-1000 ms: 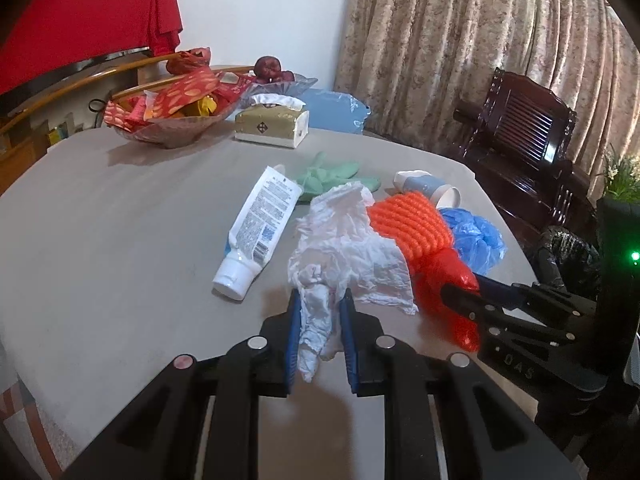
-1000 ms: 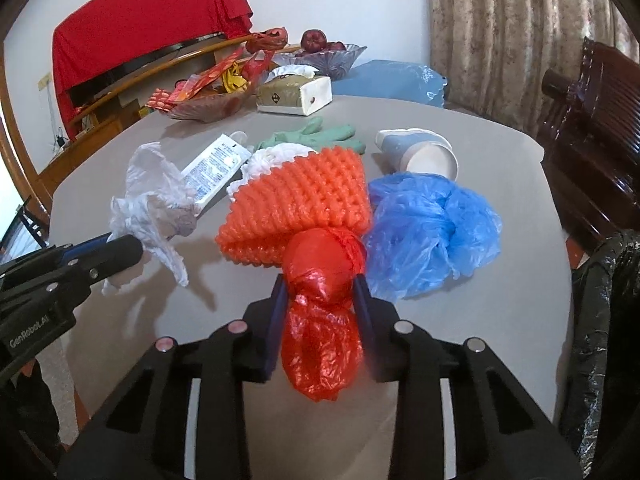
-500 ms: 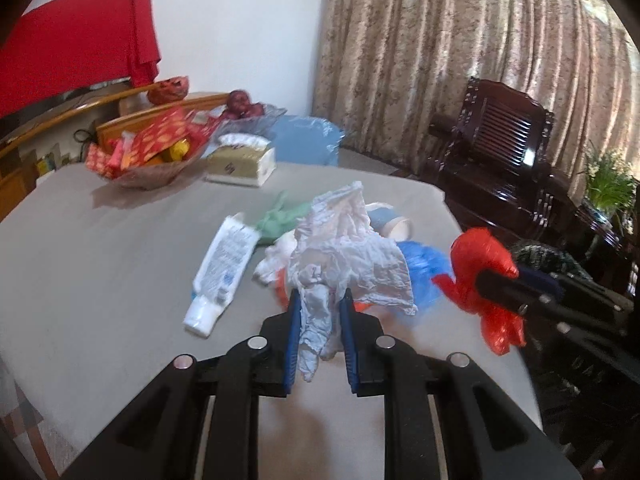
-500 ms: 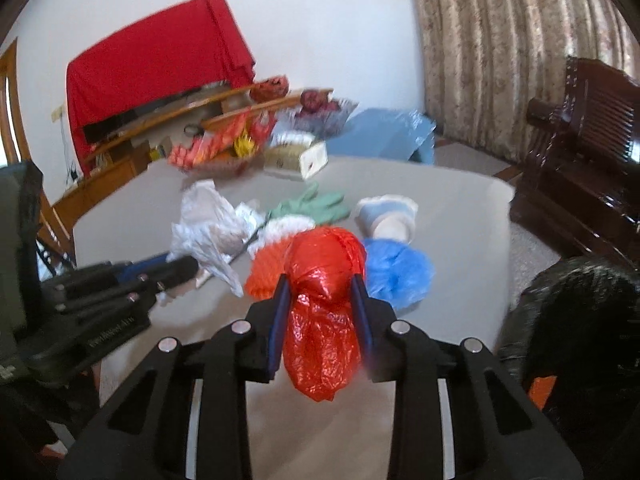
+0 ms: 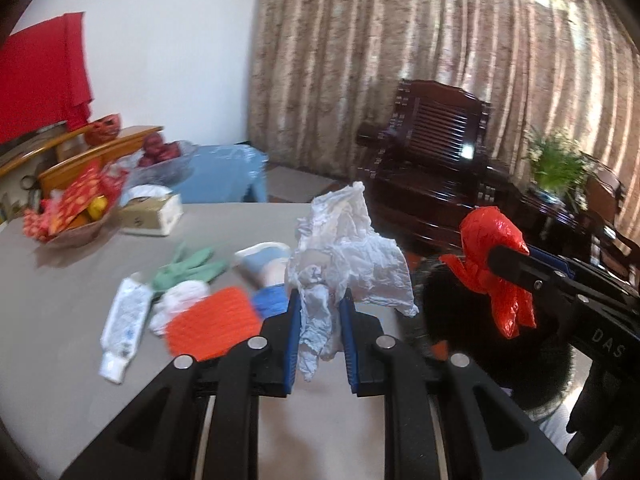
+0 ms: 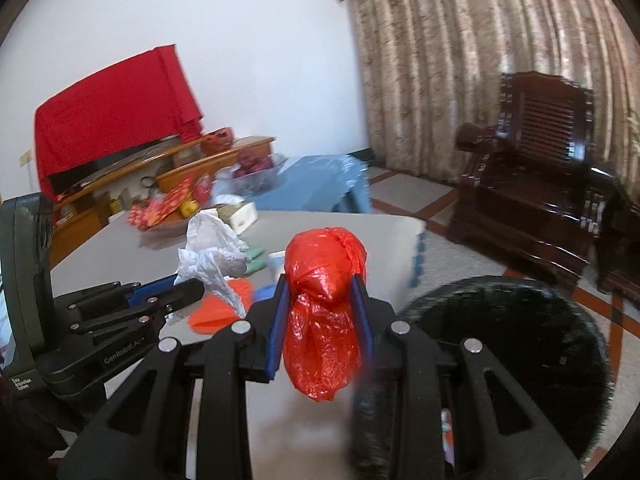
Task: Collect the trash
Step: 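Carry both bags over the bin and open both tools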
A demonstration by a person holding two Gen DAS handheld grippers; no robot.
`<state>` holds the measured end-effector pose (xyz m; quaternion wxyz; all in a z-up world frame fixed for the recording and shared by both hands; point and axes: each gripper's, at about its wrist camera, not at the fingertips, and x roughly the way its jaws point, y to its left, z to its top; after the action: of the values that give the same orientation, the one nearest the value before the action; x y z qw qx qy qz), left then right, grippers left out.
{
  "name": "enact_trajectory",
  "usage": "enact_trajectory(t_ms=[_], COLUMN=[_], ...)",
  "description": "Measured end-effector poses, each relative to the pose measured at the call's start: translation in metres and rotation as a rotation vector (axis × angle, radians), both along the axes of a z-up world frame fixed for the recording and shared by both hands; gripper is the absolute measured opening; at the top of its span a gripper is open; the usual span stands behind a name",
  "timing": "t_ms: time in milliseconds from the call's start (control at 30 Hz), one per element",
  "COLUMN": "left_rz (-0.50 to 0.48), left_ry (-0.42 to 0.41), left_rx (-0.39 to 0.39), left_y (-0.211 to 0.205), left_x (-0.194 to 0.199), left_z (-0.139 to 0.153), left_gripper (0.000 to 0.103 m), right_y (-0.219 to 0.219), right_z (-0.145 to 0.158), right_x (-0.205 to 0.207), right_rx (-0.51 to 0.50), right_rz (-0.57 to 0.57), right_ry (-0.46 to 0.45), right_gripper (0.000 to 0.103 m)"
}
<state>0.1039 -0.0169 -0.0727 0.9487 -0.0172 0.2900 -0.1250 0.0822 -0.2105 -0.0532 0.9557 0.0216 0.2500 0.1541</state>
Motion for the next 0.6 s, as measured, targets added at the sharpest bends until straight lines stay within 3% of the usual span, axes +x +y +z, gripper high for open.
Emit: enact_trajectory(t_ms=[367, 600], left_rz=[-0.161, -0.237], left_ry=[-0.021, -0.008], left_rx=[0.002, -0.002], left_y=[-0.082, -0.132], left_x=[0.01, 0.019], left_z=[0.002, -0.007], left_gripper=[0.019, 0.019], right_y=[-0.078, -0.122], right_z=[-0.005, -0.023], right_x=[-0.019, -0.026], right_rx=[-0.019, -0.039], right_rz=[-0.174, -0.279], right_ry=[-0.012, 0.025], right_gripper=[0.029, 0.029])
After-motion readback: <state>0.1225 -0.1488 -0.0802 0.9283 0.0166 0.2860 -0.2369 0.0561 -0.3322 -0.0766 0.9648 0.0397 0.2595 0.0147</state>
